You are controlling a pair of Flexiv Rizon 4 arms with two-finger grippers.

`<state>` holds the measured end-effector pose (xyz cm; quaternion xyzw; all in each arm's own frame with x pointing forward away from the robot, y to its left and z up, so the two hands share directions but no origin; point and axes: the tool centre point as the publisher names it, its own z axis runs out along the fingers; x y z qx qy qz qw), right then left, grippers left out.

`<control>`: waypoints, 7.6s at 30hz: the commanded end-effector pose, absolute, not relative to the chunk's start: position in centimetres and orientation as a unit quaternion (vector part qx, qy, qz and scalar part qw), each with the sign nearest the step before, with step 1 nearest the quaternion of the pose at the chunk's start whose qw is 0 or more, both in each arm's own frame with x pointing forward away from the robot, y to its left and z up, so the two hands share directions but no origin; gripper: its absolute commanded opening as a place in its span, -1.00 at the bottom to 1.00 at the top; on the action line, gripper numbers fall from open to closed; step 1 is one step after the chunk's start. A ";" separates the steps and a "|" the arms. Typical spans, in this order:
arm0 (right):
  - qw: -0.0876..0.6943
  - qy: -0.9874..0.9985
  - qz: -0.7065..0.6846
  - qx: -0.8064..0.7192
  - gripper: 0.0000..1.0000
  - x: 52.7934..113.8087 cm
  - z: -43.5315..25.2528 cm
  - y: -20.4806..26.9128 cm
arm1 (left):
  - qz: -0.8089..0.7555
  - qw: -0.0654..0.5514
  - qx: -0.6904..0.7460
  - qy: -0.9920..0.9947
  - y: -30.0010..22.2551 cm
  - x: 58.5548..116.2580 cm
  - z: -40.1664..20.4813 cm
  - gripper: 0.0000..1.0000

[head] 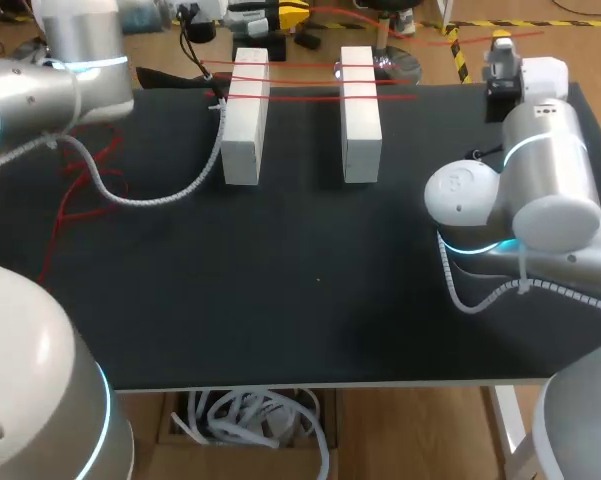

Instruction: Grab the tape and strap the tape.

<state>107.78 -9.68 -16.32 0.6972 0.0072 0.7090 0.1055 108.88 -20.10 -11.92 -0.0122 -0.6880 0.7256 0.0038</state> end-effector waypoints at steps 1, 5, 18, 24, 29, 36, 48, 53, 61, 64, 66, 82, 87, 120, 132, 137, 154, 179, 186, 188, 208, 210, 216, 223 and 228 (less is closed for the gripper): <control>0.106 0.007 0.708 0.699 -1.00 107.8 -16.2 -9.6 | 0.643 0.000 -0.003 -0.766 -20.4 107.9 -11.1 -1.00; 0.106 0.007 0.708 0.699 -1.00 107.8 -16.2 -9.6 | 0.618 0.008 -0.004 -0.786 -21.2 107.8 -11.3 -1.00; 0.106 0.007 0.708 0.699 -1.00 107.8 -16.2 -9.6 | 0.684 0.003 0.020 -0.729 -21.8 107.8 -11.0 -1.00; 0.106 0.007 0.708 0.699 -1.00 107.8 -16.2 -9.6 | 0.684 0.003 0.020 -0.729 -21.8 107.8 -11.0 -1.00; 0.106 0.007 0.708 0.699 -1.00 107.8 -16.2 -9.6 | 0.628 0.000 0.010 -0.778 -22.7 107.6 -11.3 -1.00; 0.106 0.007 0.708 0.699 -1.00 107.8 -16.2 -9.6 | 0.538 0.014 -0.009 -0.843 -24.5 107.3 -11.6 -1.00; 0.106 0.007 0.708 0.699 -1.00 107.8 -16.2 -9.6 | 0.469 0.048 0.005 -0.882 -26.4 107.0 -12.2 -1.00; 0.106 0.007 0.708 0.699 -1.00 107.8 -16.2 -9.6 | 0.462 0.051 0.013 -0.885 -26.5 106.9 -12.3 -1.00; 0.106 0.007 0.708 0.699 -1.00 107.8 -16.2 -9.6 | 0.430 0.049 -0.002 -0.902 -27.3 106.8 -12.0 -1.00; 0.106 0.007 0.708 0.699 -1.00 107.8 -16.2 -9.6 | 0.406 0.044 -0.014 -0.913 -27.8 106.9 -11.8 -1.00; 0.106 0.007 0.708 0.699 -1.00 107.8 -16.2 -9.6 | 0.396 0.048 -0.026 -0.917 -28.4 107.0 -11.9 -1.00; 0.106 0.007 0.708 0.699 -1.00 107.8 -16.2 -9.6 | 0.392 0.056 -0.047 -0.917 -29.4 107.2 -12.2 -1.00; 0.106 0.007 0.708 0.699 -1.00 107.8 -16.2 -9.6 | 0.392 0.056 -0.047 -0.917 -29.4 107.2 -12.2 -1.00; 0.106 0.007 0.708 0.699 -1.00 107.8 -16.2 -9.6 | 0.278 0.053 -0.030 -0.959 -32.1 107.5 -13.0 -1.00; 0.106 0.007 0.708 0.699 -1.00 107.8 -16.2 -9.6 | 0.264 0.071 -0.050 -0.961 -33.2 107.8 -13.1 -1.00; 0.106 0.007 0.708 0.699 -1.00 107.8 -16.2 -9.6 | 0.264 0.071 -0.050 -0.961 -33.2 107.8 -13.1 -1.00; 0.205 0.169 0.729 0.631 -1.00 109.1 -14.7 -12.8 | 0.264 0.071 -0.050 -0.961 -33.2 107.8 -13.1 -1.00; 0.329 0.535 0.657 0.417 -1.00 110.1 -12.6 -14.4 | 0.264 0.071 -0.050 -0.961 -33.2 107.8 -13.1 -1.00; 0.359 0.618 0.608 0.346 -1.00 110.3 -12.0 -14.5 | 0.264 0.071 -0.050 -0.961 -33.2 107.8 -13.1 -1.00; 0.369 0.640 0.591 0.324 -1.00 110.4 -11.9 -14.5 | 0.264 0.071 -0.050 -0.961 -33.2 107.8 -13.1 -1.00; 0.439 0.745 0.474 0.166 -1.00 109.8 -10.8 -11.7 | 0.264 0.071 -0.050 -0.961 -33.2 107.8 -13.1 -1.00; 0.444 0.756 0.457 0.148 -1.00 109.6 -10.7 -11.5 | 0.264 0.071 -0.050 -0.961 -33.2 107.8 -13.1 -1.00; 0.463 0.773 0.415 0.123 -1.00 109.5 -11.0 -11.6 | 0.264 0.071 -0.050 -0.961 -33.2 107.8 -13.1 -1.00; 0.456 0.802 0.375 0.097 -1.00 109.3 -11.7 -11.5 | 0.264 0.071 -0.050 -0.961 -33.2 107.8 -13.1 -1.00; 0.451 0.811 0.361 0.091 -1.00 109.0 -12.4 -11.3 | 0.264 0.071 -0.050 -0.961 -33.2 107.8 -13.1 -1.00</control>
